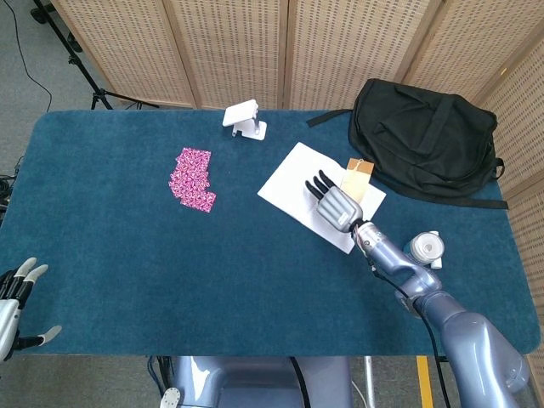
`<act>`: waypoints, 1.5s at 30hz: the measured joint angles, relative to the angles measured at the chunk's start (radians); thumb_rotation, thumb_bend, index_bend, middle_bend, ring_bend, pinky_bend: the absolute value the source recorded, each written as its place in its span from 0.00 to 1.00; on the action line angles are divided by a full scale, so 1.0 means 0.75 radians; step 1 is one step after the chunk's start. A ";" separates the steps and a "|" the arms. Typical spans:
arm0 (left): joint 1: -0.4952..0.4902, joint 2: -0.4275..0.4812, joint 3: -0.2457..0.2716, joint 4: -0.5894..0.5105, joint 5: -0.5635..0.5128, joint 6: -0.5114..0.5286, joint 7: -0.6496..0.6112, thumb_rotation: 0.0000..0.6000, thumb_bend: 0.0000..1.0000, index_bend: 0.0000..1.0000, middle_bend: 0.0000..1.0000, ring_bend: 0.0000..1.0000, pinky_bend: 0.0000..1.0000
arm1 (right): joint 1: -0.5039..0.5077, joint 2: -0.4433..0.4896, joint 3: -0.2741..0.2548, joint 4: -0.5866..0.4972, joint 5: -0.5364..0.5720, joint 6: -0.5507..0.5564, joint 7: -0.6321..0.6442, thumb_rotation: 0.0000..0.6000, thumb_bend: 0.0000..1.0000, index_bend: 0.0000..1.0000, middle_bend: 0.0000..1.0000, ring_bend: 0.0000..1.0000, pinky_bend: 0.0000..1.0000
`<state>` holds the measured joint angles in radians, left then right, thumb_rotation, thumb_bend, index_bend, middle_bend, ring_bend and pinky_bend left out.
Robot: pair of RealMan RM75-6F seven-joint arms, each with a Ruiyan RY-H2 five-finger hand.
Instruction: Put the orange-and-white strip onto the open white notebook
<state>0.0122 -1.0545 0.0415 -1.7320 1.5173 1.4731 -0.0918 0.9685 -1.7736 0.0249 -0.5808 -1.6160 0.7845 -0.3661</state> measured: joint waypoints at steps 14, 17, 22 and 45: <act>0.002 0.003 0.002 -0.002 0.003 0.004 -0.005 1.00 0.00 0.00 0.00 0.00 0.00 | 0.012 0.006 0.093 -0.147 0.135 -0.050 -0.231 1.00 0.13 0.22 0.00 0.00 0.00; 0.005 0.006 0.002 -0.001 0.006 0.012 -0.014 1.00 0.00 0.00 0.00 0.00 0.00 | 0.009 0.011 0.136 -0.200 0.219 -0.078 -0.342 1.00 0.13 0.17 0.00 0.00 0.00; 0.007 0.011 0.007 0.003 0.017 0.015 -0.028 1.00 0.00 0.00 0.00 0.00 0.00 | -0.001 0.047 0.205 -0.361 0.364 -0.092 -0.552 1.00 0.13 0.17 0.00 0.00 0.00; 0.014 0.014 0.024 0.000 0.058 0.034 -0.034 1.00 0.00 0.00 0.00 0.00 0.00 | -0.146 0.400 0.347 -1.004 0.949 -0.204 -0.055 1.00 1.00 0.16 0.00 0.00 0.00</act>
<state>0.0229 -1.0439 0.0596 -1.7321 1.5607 1.4985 -0.1171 0.8590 -1.4733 0.2849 -1.3341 -0.9041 0.6319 -0.4073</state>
